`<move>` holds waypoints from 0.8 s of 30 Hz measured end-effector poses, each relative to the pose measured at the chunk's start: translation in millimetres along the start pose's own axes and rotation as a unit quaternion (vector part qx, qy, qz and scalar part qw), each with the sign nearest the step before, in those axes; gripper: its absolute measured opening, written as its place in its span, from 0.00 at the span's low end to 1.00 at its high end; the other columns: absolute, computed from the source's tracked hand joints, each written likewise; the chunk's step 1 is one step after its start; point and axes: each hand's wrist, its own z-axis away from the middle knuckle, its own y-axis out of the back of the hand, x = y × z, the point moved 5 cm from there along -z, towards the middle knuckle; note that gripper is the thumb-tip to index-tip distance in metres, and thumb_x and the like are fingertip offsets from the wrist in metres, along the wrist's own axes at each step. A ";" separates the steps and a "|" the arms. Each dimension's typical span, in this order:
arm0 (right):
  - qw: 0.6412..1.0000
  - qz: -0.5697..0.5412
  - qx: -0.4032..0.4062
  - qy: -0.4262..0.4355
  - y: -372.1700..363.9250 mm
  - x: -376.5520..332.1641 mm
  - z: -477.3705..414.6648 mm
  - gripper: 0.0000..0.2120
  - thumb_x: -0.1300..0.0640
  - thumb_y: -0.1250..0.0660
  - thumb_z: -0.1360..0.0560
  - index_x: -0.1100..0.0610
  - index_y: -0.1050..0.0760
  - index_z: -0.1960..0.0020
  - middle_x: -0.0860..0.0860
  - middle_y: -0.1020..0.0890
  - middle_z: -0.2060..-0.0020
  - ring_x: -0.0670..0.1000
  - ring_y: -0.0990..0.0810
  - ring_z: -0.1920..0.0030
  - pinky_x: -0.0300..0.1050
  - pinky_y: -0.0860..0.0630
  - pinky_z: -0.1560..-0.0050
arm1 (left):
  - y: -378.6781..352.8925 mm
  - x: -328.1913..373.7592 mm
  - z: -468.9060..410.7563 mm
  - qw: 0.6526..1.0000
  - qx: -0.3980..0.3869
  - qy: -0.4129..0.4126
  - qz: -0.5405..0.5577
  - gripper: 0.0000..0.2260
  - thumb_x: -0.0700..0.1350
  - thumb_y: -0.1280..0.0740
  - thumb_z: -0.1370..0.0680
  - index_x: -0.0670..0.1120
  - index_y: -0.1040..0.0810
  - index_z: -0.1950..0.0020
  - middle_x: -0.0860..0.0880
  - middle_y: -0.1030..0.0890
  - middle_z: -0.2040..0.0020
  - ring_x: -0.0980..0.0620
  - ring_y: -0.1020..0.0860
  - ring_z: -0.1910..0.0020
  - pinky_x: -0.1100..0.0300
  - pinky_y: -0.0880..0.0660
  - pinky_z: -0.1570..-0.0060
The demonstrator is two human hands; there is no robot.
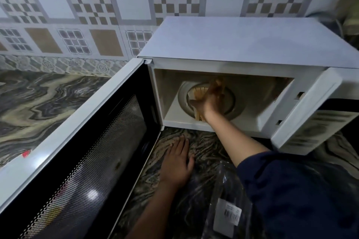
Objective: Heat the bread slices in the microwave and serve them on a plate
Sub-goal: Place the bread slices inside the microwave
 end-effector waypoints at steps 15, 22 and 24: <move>0.988 -0.009 0.151 0.011 -28.6 24.4 25.5 0.37 0.56 0.33 0.29 0.59 0.46 0.25 0.61 0.38 0.28 0.63 0.34 0.32 0.57 0.30 0.37 | -3.8 -5.6 1.5 1.000 -0.010 0.007 -0.011 0.25 0.55 0.47 0.23 0.44 0.30 0.30 0.46 0.28 0.31 0.48 0.31 0.30 0.51 0.43 0.32; 0.980 -0.039 0.196 -0.002 -32.1 13.1 6.2 0.37 0.57 0.31 0.32 0.61 0.42 0.26 0.61 0.36 0.30 0.62 0.33 0.33 0.54 0.32 0.35 | -6.4 -8.6 -1.2 1.000 0.021 -0.003 -0.009 0.25 0.54 0.44 0.25 0.44 0.27 0.33 0.46 0.24 0.34 0.48 0.27 0.34 0.50 0.34 0.35; 0.971 -0.074 0.228 -0.010 -32.5 12.0 2.4 0.36 0.60 0.31 0.34 0.62 0.40 0.28 0.62 0.34 0.31 0.63 0.32 0.34 0.56 0.32 0.35 | -8.1 -9.5 -3.1 0.999 0.031 -0.005 -0.005 0.25 0.54 0.44 0.25 0.44 0.28 0.32 0.45 0.25 0.33 0.48 0.28 0.32 0.51 0.35 0.33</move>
